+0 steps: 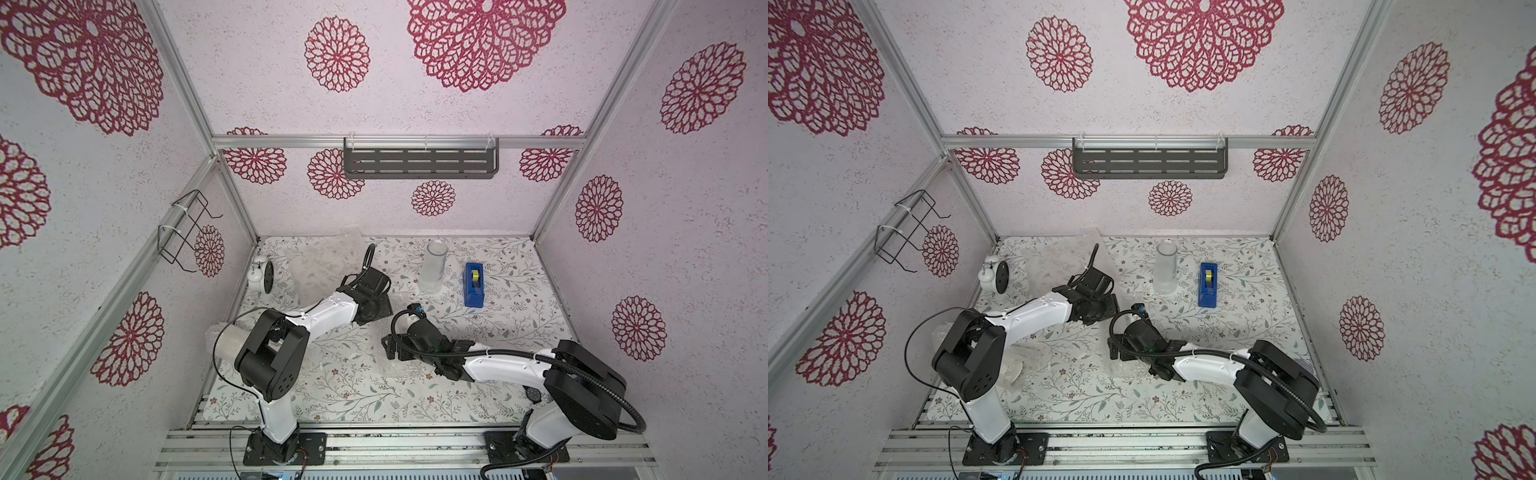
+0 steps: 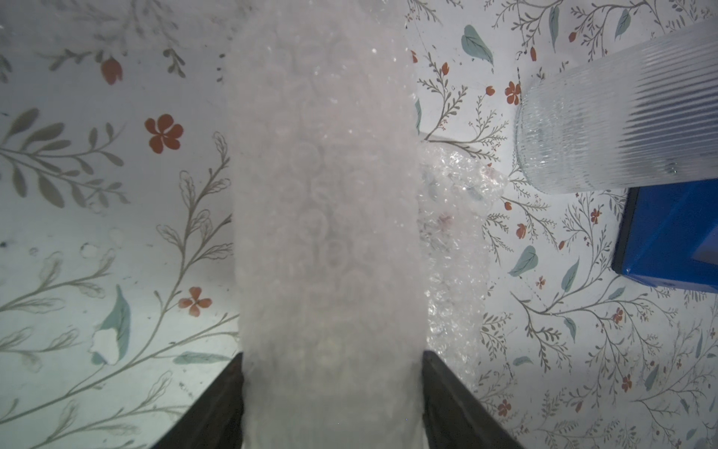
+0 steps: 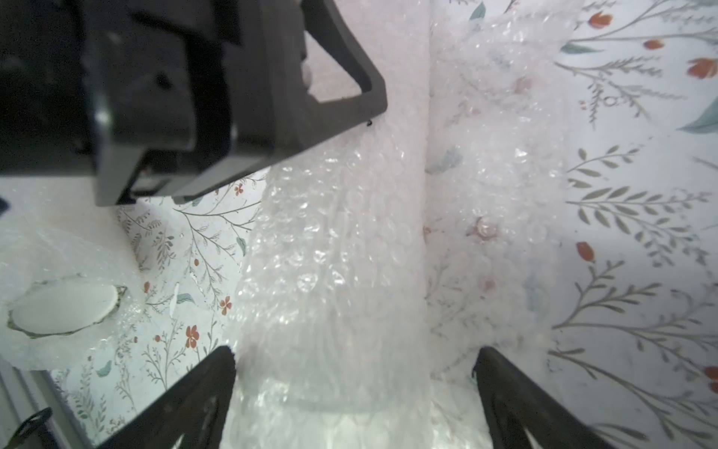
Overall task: Wrap vases in bubble wrap
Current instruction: Wrap the vase in bubble wrap.
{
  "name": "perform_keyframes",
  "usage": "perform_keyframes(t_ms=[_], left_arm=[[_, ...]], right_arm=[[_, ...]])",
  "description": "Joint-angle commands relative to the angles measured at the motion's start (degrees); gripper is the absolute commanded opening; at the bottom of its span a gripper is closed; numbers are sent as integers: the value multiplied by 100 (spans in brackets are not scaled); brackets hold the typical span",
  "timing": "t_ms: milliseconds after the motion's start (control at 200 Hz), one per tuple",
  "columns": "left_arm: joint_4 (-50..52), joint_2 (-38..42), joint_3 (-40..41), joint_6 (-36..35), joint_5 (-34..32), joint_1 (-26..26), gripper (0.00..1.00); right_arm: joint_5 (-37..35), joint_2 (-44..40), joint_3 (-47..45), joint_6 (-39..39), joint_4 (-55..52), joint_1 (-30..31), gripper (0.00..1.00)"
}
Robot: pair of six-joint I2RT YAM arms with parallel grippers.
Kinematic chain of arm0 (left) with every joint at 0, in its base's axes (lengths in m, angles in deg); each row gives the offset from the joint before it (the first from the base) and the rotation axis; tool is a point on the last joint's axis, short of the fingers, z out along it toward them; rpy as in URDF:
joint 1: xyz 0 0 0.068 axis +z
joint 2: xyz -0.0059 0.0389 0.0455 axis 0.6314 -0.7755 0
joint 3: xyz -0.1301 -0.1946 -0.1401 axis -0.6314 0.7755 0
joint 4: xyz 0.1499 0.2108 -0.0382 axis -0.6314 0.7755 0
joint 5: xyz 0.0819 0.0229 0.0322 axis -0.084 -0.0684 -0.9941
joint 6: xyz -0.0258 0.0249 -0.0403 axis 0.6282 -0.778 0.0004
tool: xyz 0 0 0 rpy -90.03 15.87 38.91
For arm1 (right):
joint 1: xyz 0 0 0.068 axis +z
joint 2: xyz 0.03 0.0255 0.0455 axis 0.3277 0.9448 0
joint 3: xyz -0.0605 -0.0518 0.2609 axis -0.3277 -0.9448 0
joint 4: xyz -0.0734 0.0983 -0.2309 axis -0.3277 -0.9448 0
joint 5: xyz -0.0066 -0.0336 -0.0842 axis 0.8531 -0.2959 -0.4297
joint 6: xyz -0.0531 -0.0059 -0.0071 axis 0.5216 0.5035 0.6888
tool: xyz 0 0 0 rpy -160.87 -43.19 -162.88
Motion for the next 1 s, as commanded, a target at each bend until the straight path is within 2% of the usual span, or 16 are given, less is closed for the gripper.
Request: perform_keyframes(t_ms=[0, 135, 460, 520, 615, 826, 996], left_arm=[[42, -259, 47, 26, -57, -1, 68], [24, -250, 48, 45, -45, -17, 68], [-2, -199, 58, 55, 53, -6, 70], [5, -167, 9, 31, 106, 3, 73], [74, -88, -111, -32, 113, 10, 83], [127, 263, -216, -78, 140, 87, 99], [147, 473, -82, -80, 102, 95, 98]], right_arm=[[-671, -161, 395, 531, -802, 241, 99], [-868, 73, 694, 705, -911, 366, 98], [-456, 806, 929, 473, -744, 351, 94], [-396, 811, 844, 369, -638, 328, 92], [-218, 713, 535, 99, -283, 240, 89], [874, 644, -332, -624, 1243, -90, 82], [1123, 739, -563, -1012, 1786, -113, 81]])
